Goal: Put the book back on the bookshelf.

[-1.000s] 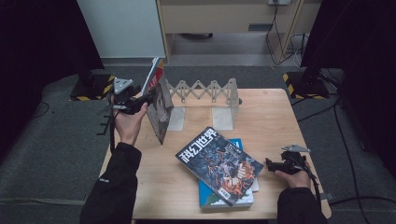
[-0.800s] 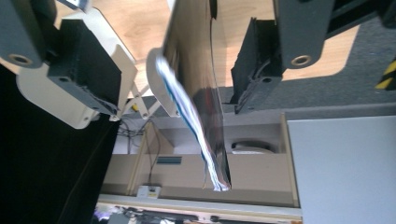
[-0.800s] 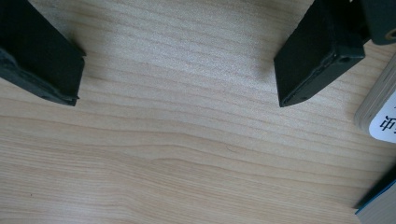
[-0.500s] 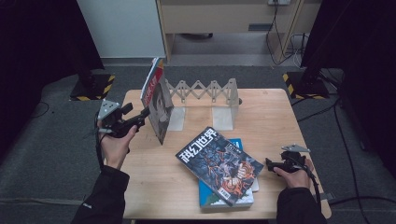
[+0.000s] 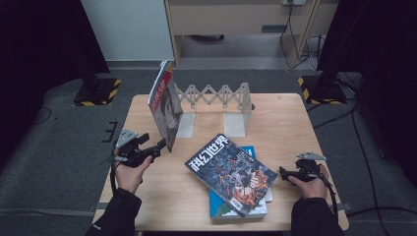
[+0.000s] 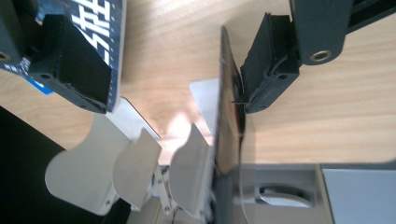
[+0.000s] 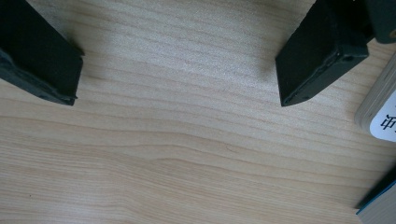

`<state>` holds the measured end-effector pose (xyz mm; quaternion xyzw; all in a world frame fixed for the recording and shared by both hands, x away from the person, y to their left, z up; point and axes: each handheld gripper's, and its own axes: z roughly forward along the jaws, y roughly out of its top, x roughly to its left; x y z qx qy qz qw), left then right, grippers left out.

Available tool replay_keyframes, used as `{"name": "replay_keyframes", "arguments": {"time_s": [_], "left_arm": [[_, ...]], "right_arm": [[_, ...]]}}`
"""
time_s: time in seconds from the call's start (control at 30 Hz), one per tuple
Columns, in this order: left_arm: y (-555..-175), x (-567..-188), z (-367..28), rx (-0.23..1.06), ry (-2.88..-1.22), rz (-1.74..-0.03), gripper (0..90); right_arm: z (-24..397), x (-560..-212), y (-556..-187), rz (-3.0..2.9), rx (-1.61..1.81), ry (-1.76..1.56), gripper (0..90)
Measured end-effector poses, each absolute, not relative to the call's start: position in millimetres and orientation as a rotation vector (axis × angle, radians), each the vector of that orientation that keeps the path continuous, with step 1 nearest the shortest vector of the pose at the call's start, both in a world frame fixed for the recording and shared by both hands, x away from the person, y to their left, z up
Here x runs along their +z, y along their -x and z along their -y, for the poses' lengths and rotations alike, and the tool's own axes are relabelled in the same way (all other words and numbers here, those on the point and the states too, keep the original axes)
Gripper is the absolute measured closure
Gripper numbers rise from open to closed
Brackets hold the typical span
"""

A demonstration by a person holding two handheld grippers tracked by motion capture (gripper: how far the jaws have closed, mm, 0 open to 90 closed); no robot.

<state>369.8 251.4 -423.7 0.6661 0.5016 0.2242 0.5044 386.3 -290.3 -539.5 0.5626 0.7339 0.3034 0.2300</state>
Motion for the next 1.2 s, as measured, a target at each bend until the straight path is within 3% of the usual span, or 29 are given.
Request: {"name": "replay_keyframes", "arguments": {"time_s": [0.3, 0.73, 1.2], "left_arm": [[-362.2, -452.6, -248.7, 0.492, -1.676, -1.210, 25.3], [-365.5, -481.3, -222.4, 0.311, -1.787, -1.122, 25.7], [-369.2, -495.8, -200.6, 0.236, -1.800, -1.091, 25.5]], "right_arm": [[287.4, -530.5, -386.0, -2.059, 0.791, -1.552, 16.8], [275.1, -513.6, -384.4, -2.035, 0.888, -1.550, 22.7], [252.8, -488.2, -373.0, -2.062, 1.038, -1.440, 23.9]]}}
